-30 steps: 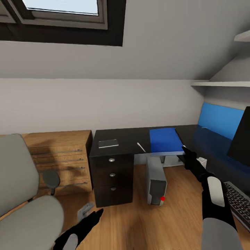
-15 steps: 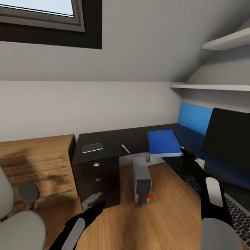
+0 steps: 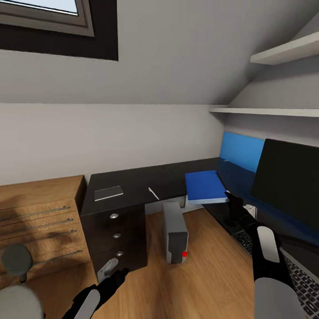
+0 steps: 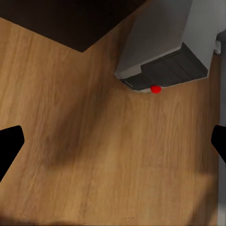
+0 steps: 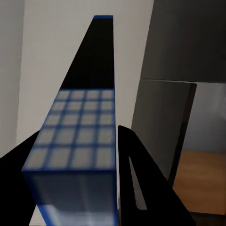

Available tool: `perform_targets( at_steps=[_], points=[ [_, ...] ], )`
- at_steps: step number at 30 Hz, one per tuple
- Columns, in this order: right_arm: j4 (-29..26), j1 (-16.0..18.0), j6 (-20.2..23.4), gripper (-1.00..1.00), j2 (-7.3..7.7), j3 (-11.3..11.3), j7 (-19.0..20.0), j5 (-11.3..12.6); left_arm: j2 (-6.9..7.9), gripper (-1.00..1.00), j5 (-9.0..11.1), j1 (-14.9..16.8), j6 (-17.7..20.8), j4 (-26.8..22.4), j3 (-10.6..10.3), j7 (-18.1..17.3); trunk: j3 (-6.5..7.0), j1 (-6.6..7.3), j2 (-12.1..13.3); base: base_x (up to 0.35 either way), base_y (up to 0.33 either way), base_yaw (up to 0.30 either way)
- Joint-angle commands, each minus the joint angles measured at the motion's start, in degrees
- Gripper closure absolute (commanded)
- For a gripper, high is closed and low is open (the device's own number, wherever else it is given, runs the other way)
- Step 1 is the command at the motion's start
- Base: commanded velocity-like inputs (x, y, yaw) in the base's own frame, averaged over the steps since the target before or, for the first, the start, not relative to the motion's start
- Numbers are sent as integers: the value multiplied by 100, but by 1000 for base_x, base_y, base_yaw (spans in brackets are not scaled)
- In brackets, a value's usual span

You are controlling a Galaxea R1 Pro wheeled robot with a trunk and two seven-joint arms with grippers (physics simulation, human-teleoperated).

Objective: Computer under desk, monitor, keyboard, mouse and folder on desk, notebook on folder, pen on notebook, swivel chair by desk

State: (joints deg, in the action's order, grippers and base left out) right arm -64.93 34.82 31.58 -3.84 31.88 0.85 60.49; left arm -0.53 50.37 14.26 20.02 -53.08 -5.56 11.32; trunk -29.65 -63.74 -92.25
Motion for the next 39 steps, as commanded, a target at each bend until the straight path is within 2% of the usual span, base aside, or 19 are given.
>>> perform_targets(
  at_steps=[1,9,10,12,22,33,34,36,39],
  points=[
    [-2,7,41,100,-6,-36,6,8,5,-100,65,-2,11,-6,-3,41,-7,-3,-3,327,0,-3],
    [-2,7,36,100,-13,-191,-4,-20,9,-100,80,-50,7,-1,19,19,-7,-3,-3,337,0,-1],
    [36,7,31,100,-12,-380,-6,-26,9,-100,81,-91,10,-1,247,-3,-7,-3,-3,340,86,-7],
    [103,7,27,100,-11,-427,-6,-31,4,-100,80,-101,11,15,326,-9,-7,-3,-3,336,127,-4],
    [764,7,16,100,14,-447,2,-14,-51,-100,71,-108,-2,149,380,-2,-7,-3,-3,332,33,0],
    [840,7,15,100,38,-437,10,24,-87,-100,85,-126,38,285,366,28,-7,-3,-3,65,1,0],
    [841,7,15,100,39,-437,10,24,-85,-100,87,-159,57,267,365,28,-7,-3,-3,5,0,0],
    [841,7,15,100,45,-437,11,26,-66,-100,95,-430,170,-4,354,31,-7,-3,-3,3,0,0],
    [842,5,18,100,61,-432,11,25,-8,-100,52,-1203,571,-970,391,38,-7,-3,-3,0,0,0]
  ],
)
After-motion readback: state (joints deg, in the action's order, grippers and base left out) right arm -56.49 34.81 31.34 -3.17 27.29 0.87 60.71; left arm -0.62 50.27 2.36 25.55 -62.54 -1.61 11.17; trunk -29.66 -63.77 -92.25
